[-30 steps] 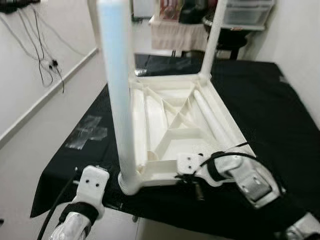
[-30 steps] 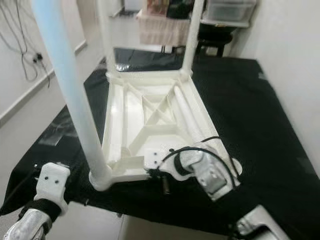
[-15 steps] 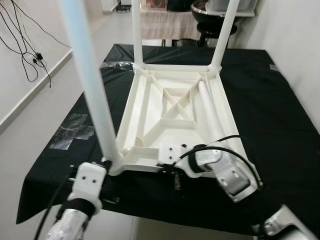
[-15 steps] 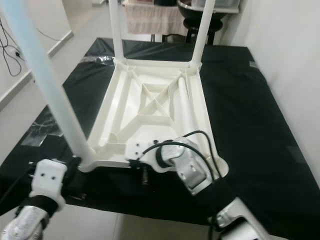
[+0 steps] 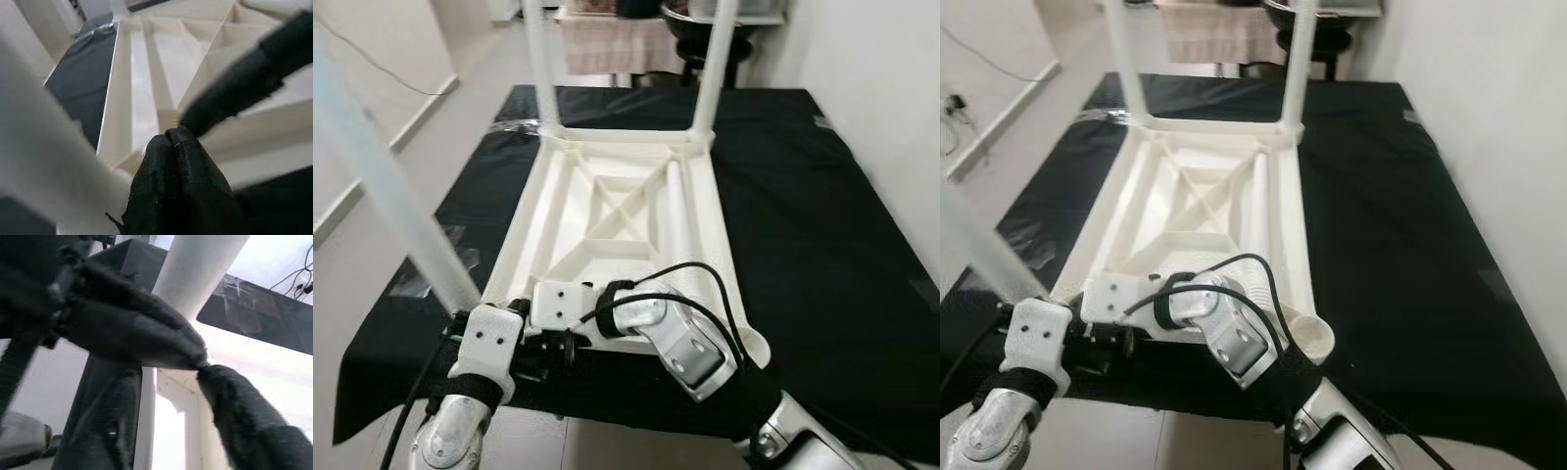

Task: Building children table

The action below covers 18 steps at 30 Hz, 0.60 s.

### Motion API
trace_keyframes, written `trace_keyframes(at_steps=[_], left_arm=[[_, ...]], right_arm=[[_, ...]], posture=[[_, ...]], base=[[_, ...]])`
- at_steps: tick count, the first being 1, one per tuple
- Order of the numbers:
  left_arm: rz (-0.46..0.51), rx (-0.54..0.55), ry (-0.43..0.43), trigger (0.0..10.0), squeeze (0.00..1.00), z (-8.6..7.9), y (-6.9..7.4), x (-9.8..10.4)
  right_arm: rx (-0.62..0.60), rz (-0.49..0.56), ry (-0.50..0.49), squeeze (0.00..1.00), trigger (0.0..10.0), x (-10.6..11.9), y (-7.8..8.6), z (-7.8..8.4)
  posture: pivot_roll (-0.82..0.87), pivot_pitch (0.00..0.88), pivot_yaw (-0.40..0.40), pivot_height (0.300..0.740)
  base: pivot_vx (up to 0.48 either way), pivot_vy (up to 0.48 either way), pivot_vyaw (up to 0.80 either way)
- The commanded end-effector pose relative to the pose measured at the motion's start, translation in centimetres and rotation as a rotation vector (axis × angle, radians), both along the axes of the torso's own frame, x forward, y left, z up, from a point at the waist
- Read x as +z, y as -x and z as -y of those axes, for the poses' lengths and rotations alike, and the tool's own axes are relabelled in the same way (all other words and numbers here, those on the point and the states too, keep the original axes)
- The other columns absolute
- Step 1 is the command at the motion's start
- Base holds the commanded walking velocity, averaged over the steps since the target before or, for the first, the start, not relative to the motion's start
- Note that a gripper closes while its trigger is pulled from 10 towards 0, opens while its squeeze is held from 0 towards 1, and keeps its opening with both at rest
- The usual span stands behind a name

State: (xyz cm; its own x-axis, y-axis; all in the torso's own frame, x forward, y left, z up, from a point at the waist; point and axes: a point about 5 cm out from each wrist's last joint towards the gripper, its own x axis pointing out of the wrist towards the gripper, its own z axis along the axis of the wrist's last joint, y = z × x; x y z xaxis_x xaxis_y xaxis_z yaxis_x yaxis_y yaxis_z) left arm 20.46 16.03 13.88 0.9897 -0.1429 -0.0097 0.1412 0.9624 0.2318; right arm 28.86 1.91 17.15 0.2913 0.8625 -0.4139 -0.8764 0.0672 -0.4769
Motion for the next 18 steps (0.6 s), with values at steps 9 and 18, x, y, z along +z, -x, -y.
trace_keyframes(at_steps=[9,18], left_arm=[[-0.039,-0.010,-0.003,10.0,0.00,0.1,0.0,-0.8],[-0.113,-0.283,-0.010,10.0,0.00,2.6,0.6,-1.3]], right_arm=[[-0.087,-0.011,-0.088,1.00,10.0,0.8,-1.6,2.3],[-0.073,-0.097,-0.169,0.00,10.0,5.2,-1.2,14.9]], posture=[[-0.01,0.119,0.025,0.740],[-0.04,0.110,0.036,0.740]], base=[[0.000,0.000,0.00],[0.000,0.000,0.00]])
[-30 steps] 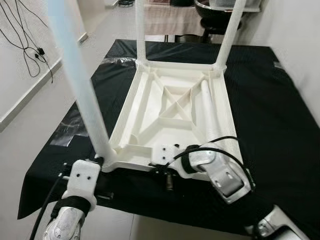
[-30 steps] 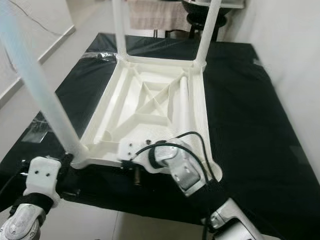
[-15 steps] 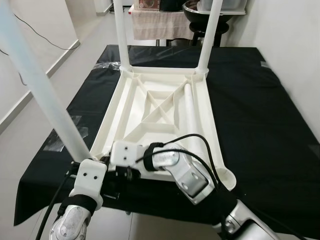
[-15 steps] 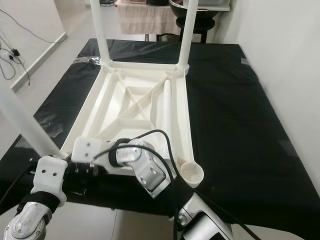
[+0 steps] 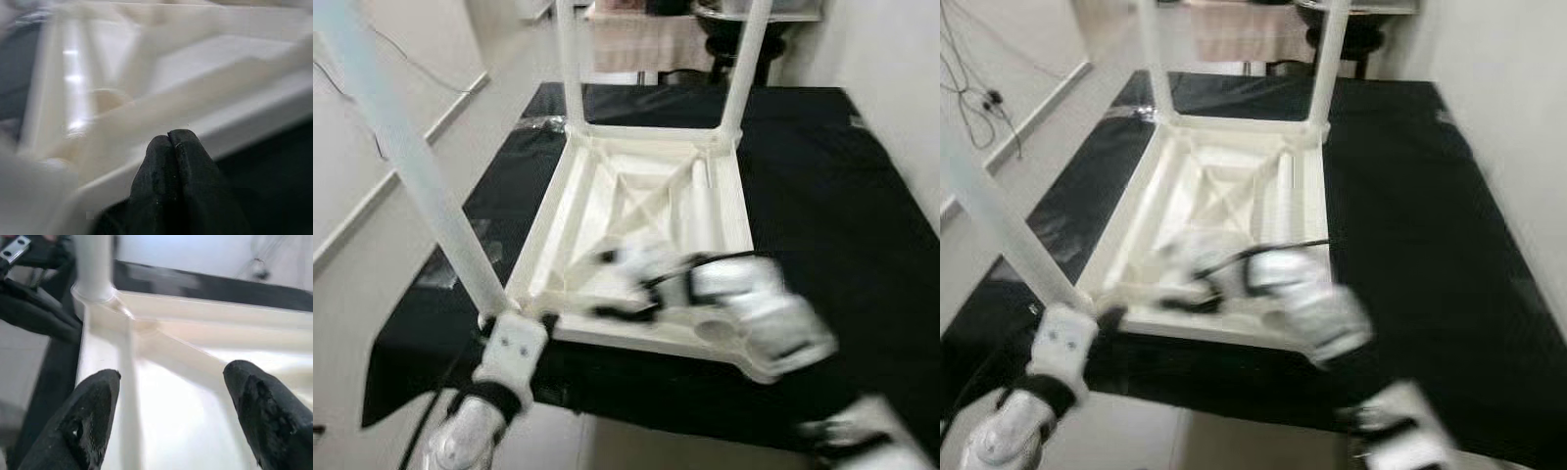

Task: Building children table

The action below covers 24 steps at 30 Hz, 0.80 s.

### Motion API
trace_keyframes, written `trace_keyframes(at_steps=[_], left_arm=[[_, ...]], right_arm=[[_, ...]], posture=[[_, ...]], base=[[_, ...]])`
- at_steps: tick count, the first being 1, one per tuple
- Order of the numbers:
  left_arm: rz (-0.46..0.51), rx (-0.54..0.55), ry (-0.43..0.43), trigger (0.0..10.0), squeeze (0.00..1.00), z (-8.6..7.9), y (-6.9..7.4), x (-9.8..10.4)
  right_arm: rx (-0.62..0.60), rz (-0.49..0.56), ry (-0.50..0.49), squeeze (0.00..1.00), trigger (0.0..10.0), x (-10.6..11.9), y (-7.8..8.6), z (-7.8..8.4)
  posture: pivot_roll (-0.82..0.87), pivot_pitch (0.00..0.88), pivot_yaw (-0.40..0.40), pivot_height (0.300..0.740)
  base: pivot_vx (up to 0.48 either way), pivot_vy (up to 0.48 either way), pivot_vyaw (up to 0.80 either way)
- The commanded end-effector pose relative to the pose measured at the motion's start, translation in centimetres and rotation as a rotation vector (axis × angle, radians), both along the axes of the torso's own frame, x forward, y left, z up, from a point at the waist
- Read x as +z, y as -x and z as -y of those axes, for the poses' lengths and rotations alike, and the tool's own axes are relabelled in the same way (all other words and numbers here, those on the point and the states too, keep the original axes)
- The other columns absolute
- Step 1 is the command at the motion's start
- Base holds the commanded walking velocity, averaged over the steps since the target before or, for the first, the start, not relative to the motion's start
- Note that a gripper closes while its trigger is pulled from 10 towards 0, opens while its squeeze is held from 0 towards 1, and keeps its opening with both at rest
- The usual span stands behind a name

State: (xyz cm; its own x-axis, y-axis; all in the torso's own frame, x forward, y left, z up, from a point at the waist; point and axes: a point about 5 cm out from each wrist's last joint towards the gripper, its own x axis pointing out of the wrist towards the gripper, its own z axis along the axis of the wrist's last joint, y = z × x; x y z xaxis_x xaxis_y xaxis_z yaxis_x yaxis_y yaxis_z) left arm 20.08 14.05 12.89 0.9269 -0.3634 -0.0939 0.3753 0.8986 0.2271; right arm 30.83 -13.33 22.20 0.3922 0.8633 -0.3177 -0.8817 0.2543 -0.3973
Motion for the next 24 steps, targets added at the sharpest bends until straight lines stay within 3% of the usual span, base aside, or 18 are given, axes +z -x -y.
trace_keyframes(at_steps=[1,5,9,11,15,16,18,21,24], left_arm=[[-0.036,-0.074,0.006,10.0,0.00,0.8,0.2,-0.4],[-0.044,-0.113,0.008,10.0,0.00,1.1,0.2,-0.4],[-0.043,-0.120,0.012,10.0,0.00,1.2,0.2,-0.3],[-0.038,-0.124,0.011,10.0,0.00,1.1,0.0,-0.2],[-0.036,-0.128,0.011,10.0,0.00,1.1,-0.1,-0.1],[-0.035,-0.144,0.017,10.0,0.00,1.1,-0.2,0.0],[-0.036,-0.152,0.021,10.0,0.00,1.2,-0.3,0.0],[-0.033,-0.165,0.030,10.0,0.00,1.3,-0.4,0.1],[-0.030,-0.167,0.034,10.0,0.00,1.4,-0.5,0.2]], right_arm=[[0.068,-0.027,-0.034,0.00,10.0,0.4,1.0,0.5],[0.033,-0.050,-0.055,0.00,10.0,0.9,1.5,2.9],[0.024,-0.054,-0.061,0.00,10.0,1.2,2.0,4.2],[0.026,-0.079,-0.017,0.00,10.0,1.4,3.2,5.9],[0.021,-0.092,0.034,0.00,10.0,1.1,3.8,6.4],[-0.046,-0.094,0.169,0.00,10.0,-0.7,4.2,7.0],[-0.074,-0.087,0.206,0.00,10.0,-1.4,4.2,7.0],[-0.118,-0.078,0.202,0.00,10.0,-2.1,4.0,7.0],[-0.141,-0.082,0.135,0.00,10.0,-1.9,3.7,6.8]], posture=[[-0.05,0.110,0.037,0.740],[-0.06,0.107,0.048,0.740],[-0.06,0.104,0.050,0.740],[-0.06,0.101,0.059,0.740],[-0.07,0.103,0.061,0.740],[-0.08,0.105,0.064,0.740],[-0.08,0.105,0.064,0.740],[-0.08,0.105,0.065,0.740],[-0.08,0.103,0.068,0.740]], base=[[0.000,0.000,0.00],[0.000,0.000,0.00],[0.000,0.000,0.00],[0.000,0.000,0.00],[0.000,0.000,0.00],[0.000,0.000,0.00],[0.000,0.000,0.00],[0.000,0.000,0.00],[0.000,0.000,0.00]])
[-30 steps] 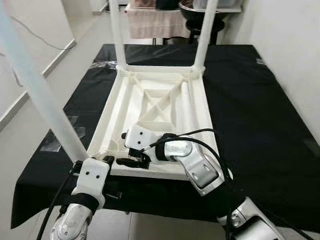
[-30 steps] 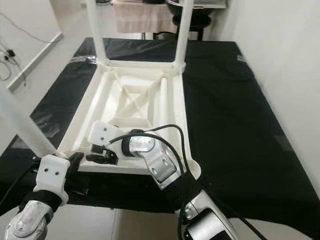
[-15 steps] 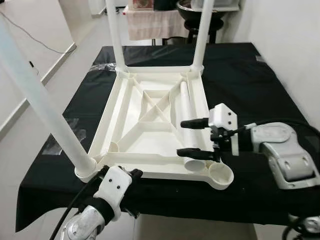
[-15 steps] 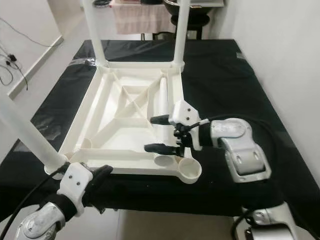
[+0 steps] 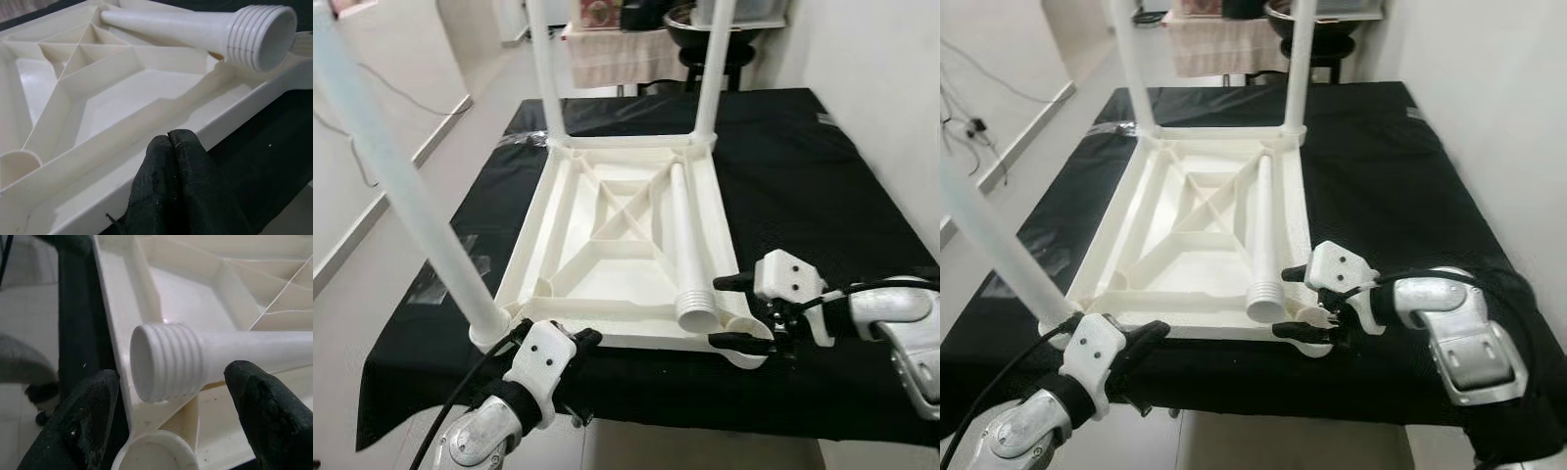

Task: Building children table

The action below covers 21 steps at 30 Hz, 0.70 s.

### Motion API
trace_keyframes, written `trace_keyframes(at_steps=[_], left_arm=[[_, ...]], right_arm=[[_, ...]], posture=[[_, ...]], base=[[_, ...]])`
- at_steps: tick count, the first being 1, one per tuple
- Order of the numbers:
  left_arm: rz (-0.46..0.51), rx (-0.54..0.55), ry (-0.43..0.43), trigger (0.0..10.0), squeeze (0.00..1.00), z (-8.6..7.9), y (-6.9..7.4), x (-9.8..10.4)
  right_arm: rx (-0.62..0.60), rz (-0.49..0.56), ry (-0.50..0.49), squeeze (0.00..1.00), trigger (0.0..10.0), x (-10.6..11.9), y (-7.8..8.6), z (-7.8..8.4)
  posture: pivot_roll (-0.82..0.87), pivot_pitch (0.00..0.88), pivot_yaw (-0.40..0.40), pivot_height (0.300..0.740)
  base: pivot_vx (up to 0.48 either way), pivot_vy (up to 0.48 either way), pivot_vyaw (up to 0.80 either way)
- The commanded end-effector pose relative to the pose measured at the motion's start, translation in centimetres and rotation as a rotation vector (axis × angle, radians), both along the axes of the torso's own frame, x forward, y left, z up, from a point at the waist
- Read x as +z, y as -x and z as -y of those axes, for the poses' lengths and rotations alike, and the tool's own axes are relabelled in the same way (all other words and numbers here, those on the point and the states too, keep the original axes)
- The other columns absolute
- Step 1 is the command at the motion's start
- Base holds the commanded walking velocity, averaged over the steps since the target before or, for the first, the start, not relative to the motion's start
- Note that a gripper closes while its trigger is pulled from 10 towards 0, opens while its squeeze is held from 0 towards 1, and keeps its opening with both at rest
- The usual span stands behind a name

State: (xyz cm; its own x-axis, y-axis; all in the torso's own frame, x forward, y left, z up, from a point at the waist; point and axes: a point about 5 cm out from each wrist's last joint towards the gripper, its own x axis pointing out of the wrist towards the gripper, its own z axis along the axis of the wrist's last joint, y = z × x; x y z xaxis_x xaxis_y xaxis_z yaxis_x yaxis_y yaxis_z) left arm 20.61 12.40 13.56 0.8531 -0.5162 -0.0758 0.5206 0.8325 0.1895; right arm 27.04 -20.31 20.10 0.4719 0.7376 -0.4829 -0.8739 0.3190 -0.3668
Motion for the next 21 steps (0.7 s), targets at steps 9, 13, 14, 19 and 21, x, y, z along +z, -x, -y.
trace_keyframes(at_steps=[9,13,14,19,21], left_arm=[[0.000,0.017,0.121,10.0,1.00,-0.3,-0.6,0.8],[0.007,0.034,0.180,10.0,1.00,0.0,-0.8,1.1],[0.005,0.045,0.192,10.0,1.00,-0.1,-0.9,1.1],[-0.004,0.071,0.201,10.0,1.00,-0.2,-1.1,0.9],[-0.010,0.076,0.199,10.0,1.00,-0.3,-1.0,0.8]], right_arm=[[-0.052,0.113,-0.355,0.00,10.0,4.6,-1.8,-1.1],[-0.080,0.152,-0.378,0.00,10.0,4.4,-2.1,-2.3],[-0.090,0.150,-0.385,0.00,10.0,4.1,-2.2,-2.8],[-0.105,0.148,-0.401,0.00,10.0,3.3,-2.2,-3.9],[-0.110,0.147,-0.381,0.00,10.0,2.6,-2.0,-4.3]], posture=[[-0.09,0.101,0.062,0.740],[-0.09,0.098,0.060,0.740],[-0.09,0.099,0.060,0.740],[-0.09,0.100,0.062,0.740],[-0.09,0.102,0.062,0.740]], base=[[0.000,0.000,0.00],[0.000,0.000,0.00],[0.000,0.000,0.00],[0.000,0.000,0.00],[0.000,0.000,0.00]])
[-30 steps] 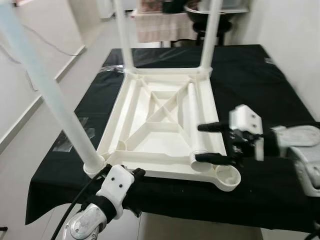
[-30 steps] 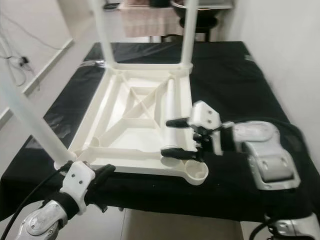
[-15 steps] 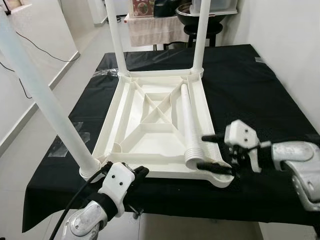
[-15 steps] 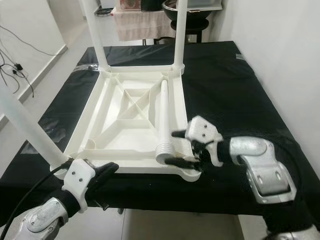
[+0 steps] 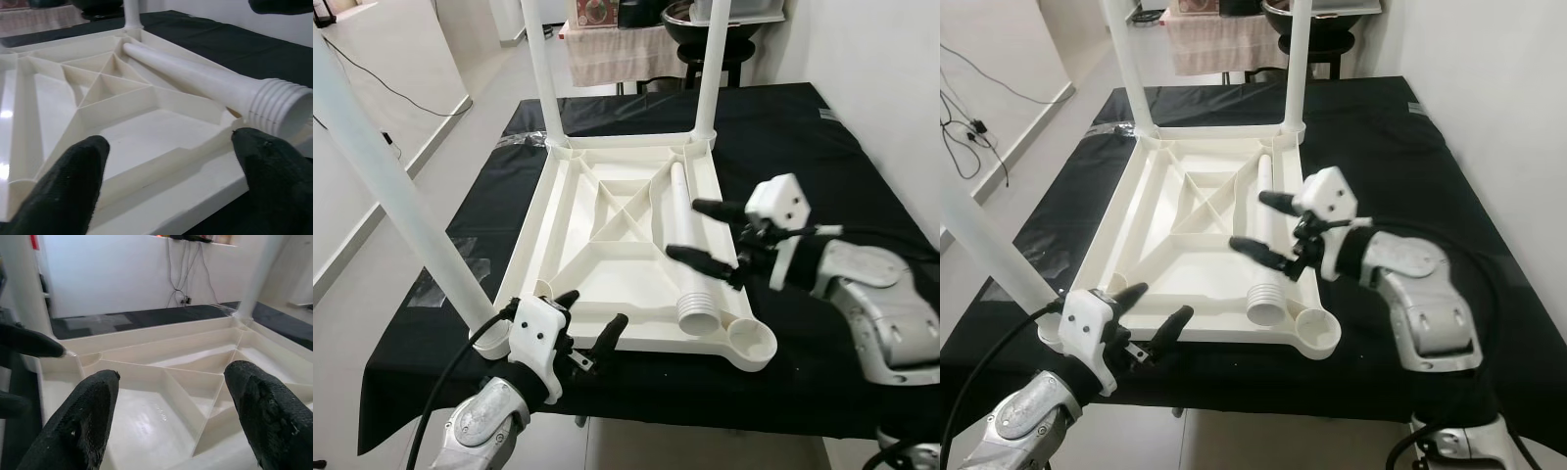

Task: Building children table

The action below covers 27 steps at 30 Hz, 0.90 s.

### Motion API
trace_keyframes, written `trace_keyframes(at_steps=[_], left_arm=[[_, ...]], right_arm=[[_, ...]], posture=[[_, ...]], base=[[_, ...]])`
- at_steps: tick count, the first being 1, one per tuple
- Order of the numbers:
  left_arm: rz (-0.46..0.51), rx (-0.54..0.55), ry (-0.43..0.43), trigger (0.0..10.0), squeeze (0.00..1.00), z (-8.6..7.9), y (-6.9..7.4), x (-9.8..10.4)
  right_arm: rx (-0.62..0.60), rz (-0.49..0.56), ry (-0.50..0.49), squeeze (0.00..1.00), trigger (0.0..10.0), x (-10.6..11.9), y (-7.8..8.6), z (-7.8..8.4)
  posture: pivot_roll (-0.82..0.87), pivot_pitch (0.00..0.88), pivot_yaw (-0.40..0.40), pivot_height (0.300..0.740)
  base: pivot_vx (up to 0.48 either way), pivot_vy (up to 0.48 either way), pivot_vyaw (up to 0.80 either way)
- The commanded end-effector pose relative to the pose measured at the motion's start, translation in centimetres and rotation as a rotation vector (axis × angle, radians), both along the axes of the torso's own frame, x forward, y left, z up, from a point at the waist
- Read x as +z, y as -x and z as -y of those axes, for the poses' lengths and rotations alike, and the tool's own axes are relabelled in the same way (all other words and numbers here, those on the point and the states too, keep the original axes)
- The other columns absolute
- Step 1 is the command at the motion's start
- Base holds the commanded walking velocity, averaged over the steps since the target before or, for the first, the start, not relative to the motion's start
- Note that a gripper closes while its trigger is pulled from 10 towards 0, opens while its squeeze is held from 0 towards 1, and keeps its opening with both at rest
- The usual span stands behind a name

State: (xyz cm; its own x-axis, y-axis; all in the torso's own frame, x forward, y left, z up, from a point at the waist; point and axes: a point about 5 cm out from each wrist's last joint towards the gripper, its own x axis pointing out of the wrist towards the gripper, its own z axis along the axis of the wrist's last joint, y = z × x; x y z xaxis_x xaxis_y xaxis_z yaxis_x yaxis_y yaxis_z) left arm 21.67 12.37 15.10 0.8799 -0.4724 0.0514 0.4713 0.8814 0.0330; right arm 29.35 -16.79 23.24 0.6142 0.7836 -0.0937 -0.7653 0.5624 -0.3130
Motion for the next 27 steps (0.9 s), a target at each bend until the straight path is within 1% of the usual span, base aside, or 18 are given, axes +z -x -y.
trace_keyframes(at_steps=[1,4,8,9,10,11,13,14,17,18,20,21,22,23,24,25,27], left_arm=[[-0.044,0.018,0.000,10.0,1.00,-0.3,0.0,-0.7],[-0.079,0.013,0.000,10.0,1.00,-0.2,0.4,-1.2],[-0.088,0.011,0.001,10.0,1.00,-0.2,0.5,-1.3],[-0.107,-0.009,-0.001,10.0,1.00,0.1,0.6,-1.5],[-0.117,-0.026,-0.007,10.0,0.00,0.3,0.7,-1.7],[-0.117,-0.026,-0.007,10.0,0.00,0.3,0.7,-1.7],[-0.122,-0.039,-0.012,10.0,0.00,0.5,0.7,-1.7],[-0.120,-0.032,-0.016,10.0,0.00,0.4,0.6,-1.7],[-0.123,-0.025,-0.025,10.0,0.00,0.3,0.6,-1.7],[-0.131,-0.024,-0.036,10.0,0.00,0.3,0.6,-1.8],[-0.151,-0.039,-0.046,10.0,0.00,0.4,0.8,-2.1],[-0.151,-0.039,-0.046,10.0,0.00,0.4,0.8,-2.1],[-0.158,-0.051,-0.045,10.0,0.00,0.5,1.1,-2.2],[-0.158,-0.051,-0.045,10.0,0.00,0.5,1.1,-2.2],[-0.161,-0.058,-0.036,10.0,0.00,0.5,1.3,-2.2],[-0.161,-0.058,-0.036,10.0,0.00,0.5,1.3,-2.2],[-0.157,-0.070,-0.041,10.0,0.00,0.6,1.5,-2.2]], right_arm=[[0.017,0.001,0.018,0.00,10.0,-0.5,0.3,-0.8],[0.020,-0.013,0.055,0.00,10.0,-1.9,1.1,-1.0],[0.020,-0.015,0.052,0.00,10.0,-1.9,1.2,-1.0],[0.022,-0.019,0.039,0.00,10.0,-1.8,1.3,-1.0],[0.028,-0.026,0.027,0.00,10.0,-1.8,1.5,-1.1],[0.028,-0.026,0.027,0.00,10.0,-1.8,1.5,-1.1],[0.072,-0.054,0.006,0.00,10.0,-2.0,2.3,-1.7],[0.097,-0.052,0.006,0.00,10.0,-2.1,2.7,-2.0],[0.118,-0.056,0.002,0.00,10.0,-2.2,3.0,-2.2],[0.130,-0.056,0.001,0.00,10.0,-2.3,3.3,-2.3],[0.138,-0.033,0.045,0.00,10.0,-2.5,3.6,-2.2],[0.138,-0.033,0.045,0.00,10.0,-2.5,3.6,-2.2],[0.136,-0.014,0.084,0.00,10.0,-2.8,3.8,-1.9],[0.136,-0.014,0.084,0.00,10.0,-2.8,3.8,-1.9],[0.140,-0.001,0.123,0.00,10.0,-2.9,4.1,-1.7],[0.140,-0.001,0.123,0.00,10.0,-2.9,4.1,-1.7],[0.142,0.002,0.146,0.00,10.0,-3.1,4.3,-1.5]], posture=[[-0.09,0.102,0.062,0.740],[-0.09,0.106,0.065,0.740],[-0.09,0.106,0.065,0.740],[-0.10,0.106,0.071,0.740],[-0.10,0.105,0.072,0.740],[-0.10,0.105,0.072,0.740],[-0.10,0.105,0.076,0.740],[-0.10,0.105,0.076,0.740],[-0.10,0.105,0.078,0.740],[-0.10,0.105,0.079,0.740],[-0.10,0.105,0.079,0.740],[-0.10,0.105,0.079,0.740],[-0.10,0.107,0.079,0.740],[-0.10,0.107,0.079,0.740],[-0.10,0.107,0.080,0.740],[-0.10,0.107,0.080,0.740],[-0.10,0.107,0.080,0.740]], base=[[0.000,0.000,0.00],[0.000,0.000,0.00],[0.000,0.000,0.00],[0.000,0.000,0.00],[0.000,0.000,0.00],[0.000,0.000,0.00],[0.000,0.000,-0.80],[0.000,0.000,-0.80],[0.000,0.000,-0.80],[0.000,0.000,0.00],[-0.304,0.375,0.00],[-0.304,0.375,0.00],[-0.300,0.379,0.00],[-0.300,0.379,0.00],[-0.266,0.401,0.00],[-0.266,0.401,0.00],[0.000,0.000,0.00]])
